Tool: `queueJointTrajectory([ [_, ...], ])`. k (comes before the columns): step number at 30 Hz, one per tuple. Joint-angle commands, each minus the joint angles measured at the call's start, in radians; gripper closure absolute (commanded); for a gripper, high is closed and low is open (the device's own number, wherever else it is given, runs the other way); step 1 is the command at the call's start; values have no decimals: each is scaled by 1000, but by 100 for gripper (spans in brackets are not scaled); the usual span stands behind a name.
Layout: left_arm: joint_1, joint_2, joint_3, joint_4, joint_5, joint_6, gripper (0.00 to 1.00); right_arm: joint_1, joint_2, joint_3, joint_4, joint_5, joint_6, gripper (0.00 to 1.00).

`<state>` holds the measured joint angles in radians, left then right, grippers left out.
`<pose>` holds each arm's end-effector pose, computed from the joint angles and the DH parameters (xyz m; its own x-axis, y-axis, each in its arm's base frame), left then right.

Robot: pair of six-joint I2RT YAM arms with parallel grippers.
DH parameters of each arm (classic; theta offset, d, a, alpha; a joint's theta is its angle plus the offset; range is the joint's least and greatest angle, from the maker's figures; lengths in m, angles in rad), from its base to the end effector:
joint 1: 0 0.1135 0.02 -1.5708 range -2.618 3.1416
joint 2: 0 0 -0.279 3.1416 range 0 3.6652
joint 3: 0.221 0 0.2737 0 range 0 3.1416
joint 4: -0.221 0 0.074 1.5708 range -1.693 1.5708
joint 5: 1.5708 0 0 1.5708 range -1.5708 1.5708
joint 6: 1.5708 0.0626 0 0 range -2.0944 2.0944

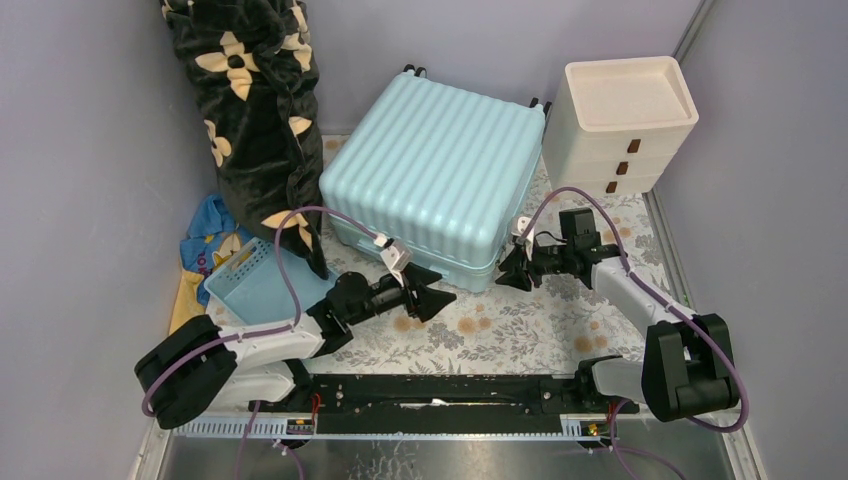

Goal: Open, take out, and arrange the luggage
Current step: Unzip the luggage at the center of the board.

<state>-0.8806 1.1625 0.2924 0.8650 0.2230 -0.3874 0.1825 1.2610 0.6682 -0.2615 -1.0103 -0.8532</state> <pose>0.1563 -0.2111 0.2034 -0.3403 -0.1665 -0.9255 0.8254 0.4185 -0.3788 0.2465 0.0994 0.1989 -0.0029 -0.4078 -0.9131 -0.9819 0.1743 -0.0748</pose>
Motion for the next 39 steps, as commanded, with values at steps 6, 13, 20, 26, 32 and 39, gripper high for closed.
queueJointTrajectory([
  [6, -30, 30, 19, 86, -61, 26, 28, 52, -8, -1, 108, 21, 93, 60],
  [13, -41, 63, 31, 103, -62, 22, 28, 65, 4, 5, 113, 22, 112, 75],
  [20, -53, 83, 20, 152, -24, 15, 28, 64, 12, 26, 32, -30, 60, 85],
  [26, -55, 125, 2, 246, 10, -41, 28, 64, 27, 39, -58, -81, -5, 87],
  [32, -67, 198, -3, 369, 18, -133, 28, 63, 66, 66, -130, -152, -43, 88],
  [39, -87, 269, 2, 466, -26, -248, 29, 63, 83, 64, -182, -248, -91, 91],
])
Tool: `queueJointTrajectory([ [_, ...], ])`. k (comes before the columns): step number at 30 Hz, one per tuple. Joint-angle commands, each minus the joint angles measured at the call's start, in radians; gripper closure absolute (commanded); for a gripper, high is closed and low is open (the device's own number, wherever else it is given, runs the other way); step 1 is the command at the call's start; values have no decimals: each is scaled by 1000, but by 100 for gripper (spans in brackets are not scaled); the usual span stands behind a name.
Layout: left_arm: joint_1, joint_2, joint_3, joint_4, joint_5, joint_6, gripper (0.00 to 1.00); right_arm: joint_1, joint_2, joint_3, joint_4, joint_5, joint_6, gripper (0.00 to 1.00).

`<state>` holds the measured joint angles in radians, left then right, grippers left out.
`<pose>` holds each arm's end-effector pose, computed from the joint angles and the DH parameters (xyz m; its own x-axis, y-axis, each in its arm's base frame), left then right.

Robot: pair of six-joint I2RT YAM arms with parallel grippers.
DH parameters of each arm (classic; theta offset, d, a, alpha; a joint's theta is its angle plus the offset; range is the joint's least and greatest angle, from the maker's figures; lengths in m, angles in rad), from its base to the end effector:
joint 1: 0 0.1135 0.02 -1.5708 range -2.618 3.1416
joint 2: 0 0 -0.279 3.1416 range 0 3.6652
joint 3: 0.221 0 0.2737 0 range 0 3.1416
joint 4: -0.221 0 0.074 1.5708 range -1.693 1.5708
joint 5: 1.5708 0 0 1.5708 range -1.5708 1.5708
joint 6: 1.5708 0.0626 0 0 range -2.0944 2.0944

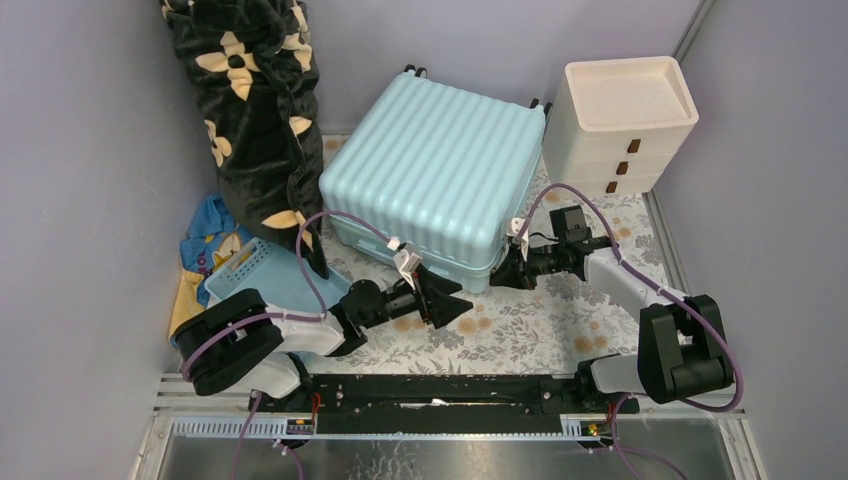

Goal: Open, take out, and arrange the luggage
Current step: Unzip the luggage at the center of the board.

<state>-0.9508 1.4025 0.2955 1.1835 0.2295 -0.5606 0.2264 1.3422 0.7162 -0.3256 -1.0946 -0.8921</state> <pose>0.1516 -0.2369 0.1869 -0.4539 -0.2554 -0.8537 0.8065 0.2898 -0.5154 0.2486 0.1144 0.1938 -0.0268 -0.3723 -0.9277 -0.9979 0.0655 0.0026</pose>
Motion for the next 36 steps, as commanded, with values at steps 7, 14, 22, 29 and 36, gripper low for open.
queueJointTrajectory([
  [7, -41, 93, 13, 141, -98, -109, 34, 58, -22, -31, -4, -153, 33, 91],
  [14, -49, 135, 35, 131, -138, -107, 37, 120, -22, -40, 63, -103, 96, 83],
  [22, -51, 209, 60, 155, -164, -83, 35, 100, -13, 56, -237, 59, -232, 63],
  [29, -57, 274, 60, 219, -167, -54, 33, -88, -78, 61, -291, 10, -273, 47],
  [36, -69, 334, 70, 321, -196, -83, 33, -106, -68, 80, -307, -9, -275, 44],
])
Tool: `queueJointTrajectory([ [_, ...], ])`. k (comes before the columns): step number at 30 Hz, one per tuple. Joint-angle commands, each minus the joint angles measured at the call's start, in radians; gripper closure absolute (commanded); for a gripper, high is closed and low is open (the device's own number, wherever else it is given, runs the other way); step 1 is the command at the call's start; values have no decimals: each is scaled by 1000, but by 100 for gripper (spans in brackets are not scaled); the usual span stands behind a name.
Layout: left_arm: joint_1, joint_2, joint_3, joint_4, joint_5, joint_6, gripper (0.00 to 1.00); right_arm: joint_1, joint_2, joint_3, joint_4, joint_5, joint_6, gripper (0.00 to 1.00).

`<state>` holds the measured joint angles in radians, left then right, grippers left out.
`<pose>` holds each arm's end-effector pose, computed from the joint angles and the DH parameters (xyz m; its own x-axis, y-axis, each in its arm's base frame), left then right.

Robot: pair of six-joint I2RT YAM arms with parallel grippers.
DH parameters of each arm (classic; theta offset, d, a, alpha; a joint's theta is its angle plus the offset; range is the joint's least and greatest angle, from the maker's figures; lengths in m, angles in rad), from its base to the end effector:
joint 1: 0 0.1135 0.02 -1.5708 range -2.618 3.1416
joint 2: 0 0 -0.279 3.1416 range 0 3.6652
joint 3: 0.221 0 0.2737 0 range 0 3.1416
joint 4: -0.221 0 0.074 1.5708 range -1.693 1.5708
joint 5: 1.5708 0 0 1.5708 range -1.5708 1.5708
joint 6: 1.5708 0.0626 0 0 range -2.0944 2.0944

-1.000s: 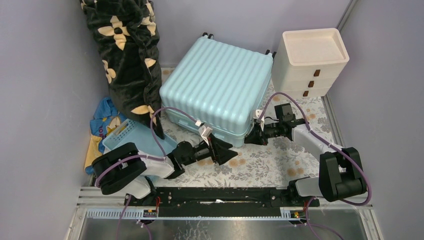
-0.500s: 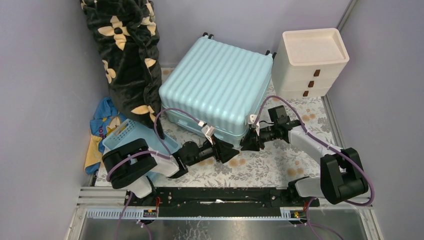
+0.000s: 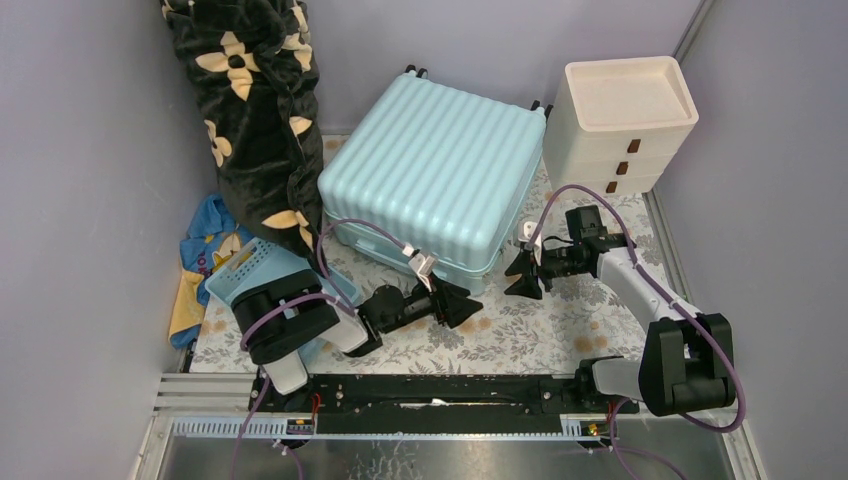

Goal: Open, take out, and arrange the luggage
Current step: Unzip the luggage at the center of the board.

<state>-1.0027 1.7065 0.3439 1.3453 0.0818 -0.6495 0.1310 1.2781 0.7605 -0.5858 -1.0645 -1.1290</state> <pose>0.1614 -0.2624 0.1387 -0.5421 -0.2710 -0.7954 0.6984 0.3810 -0.6058 0.2390 0.0867 0.2075 0.0320 -0.4380 -0.8984 -0.9942 0.0782 -0.0735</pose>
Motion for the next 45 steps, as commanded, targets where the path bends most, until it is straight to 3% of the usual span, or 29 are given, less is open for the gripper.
queueJointTrajectory([
  [1, -23, 40, 23, 176, -58, 2, 33, -12, -4, 36, -46, -50, -35, 44],
  [17, -39, 162, 91, 235, -207, -54, 34, -15, -34, -10, 113, -98, 139, 45],
  [25, -39, 191, 106, 244, -264, -100, 34, -13, 1, -17, 131, -121, 169, 70],
  [29, -40, 182, 97, 250, -296, -132, 34, -6, 33, -11, 157, -108, 220, 77],
  [35, -39, 166, 104, 251, -317, -157, 35, 18, 70, 0, 156, -88, 241, 81],
  [45, -36, 130, 90, 250, -349, -151, 35, 94, 71, -51, 333, 26, 361, 84],
])
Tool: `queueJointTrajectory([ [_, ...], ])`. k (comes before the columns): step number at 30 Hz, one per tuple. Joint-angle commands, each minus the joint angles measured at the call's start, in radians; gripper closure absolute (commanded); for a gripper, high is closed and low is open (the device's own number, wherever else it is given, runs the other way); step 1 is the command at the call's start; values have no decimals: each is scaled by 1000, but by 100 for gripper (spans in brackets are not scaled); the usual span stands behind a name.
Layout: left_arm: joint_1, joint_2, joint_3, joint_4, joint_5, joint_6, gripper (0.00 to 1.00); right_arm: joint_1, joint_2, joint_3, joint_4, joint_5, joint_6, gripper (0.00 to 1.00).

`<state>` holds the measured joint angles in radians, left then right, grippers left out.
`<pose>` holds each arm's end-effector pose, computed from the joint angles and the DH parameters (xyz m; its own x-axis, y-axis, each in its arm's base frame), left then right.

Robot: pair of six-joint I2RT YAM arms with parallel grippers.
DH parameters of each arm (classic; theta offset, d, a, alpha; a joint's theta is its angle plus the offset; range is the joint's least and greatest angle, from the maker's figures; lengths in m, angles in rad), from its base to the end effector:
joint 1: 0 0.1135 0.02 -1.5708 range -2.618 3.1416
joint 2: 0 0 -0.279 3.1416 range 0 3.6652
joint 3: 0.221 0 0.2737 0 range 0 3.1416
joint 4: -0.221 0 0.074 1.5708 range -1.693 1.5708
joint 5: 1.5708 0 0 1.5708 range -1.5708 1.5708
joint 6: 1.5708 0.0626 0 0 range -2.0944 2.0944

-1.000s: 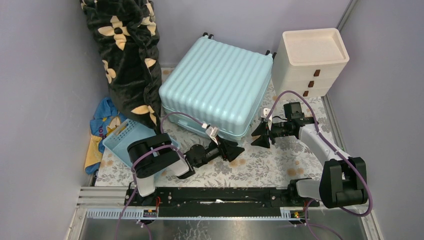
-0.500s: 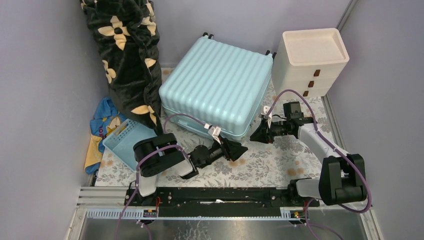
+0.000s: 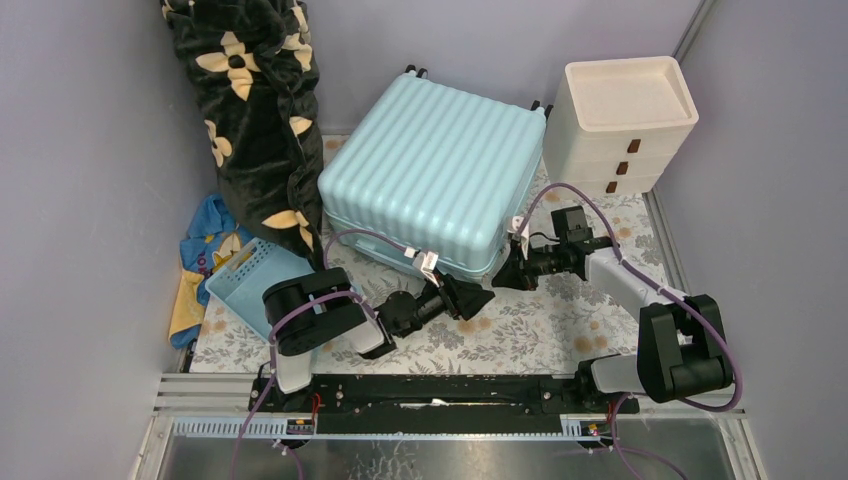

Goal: Open, take out, and arrange the luggage
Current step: Unzip the luggage at the center of the board.

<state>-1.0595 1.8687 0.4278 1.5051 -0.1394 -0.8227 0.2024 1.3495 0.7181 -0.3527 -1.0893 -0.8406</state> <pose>0.1699 -0.2850 0.1319 -0.5620 -0.4819 -0.6723 0.5644 0.3709 -0.7375 0.2502 0.1080 0.1907 -0.1167 -0.3762 -0.9192 -0.9905 0.1121 0.0799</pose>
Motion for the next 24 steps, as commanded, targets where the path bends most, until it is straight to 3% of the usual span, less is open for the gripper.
queueJointTrajectory([
  [1, 21, -32, 10, 89, -129, 22, 35, 28, 2, -9, 107, 57, 80, 85],
  [12, 21, -22, 40, 89, -116, -9, 38, 44, -15, -27, 127, 13, 78, 84],
  [24, 21, -28, 42, 89, -80, 14, 49, 48, -29, -20, 72, -36, 0, 81],
])
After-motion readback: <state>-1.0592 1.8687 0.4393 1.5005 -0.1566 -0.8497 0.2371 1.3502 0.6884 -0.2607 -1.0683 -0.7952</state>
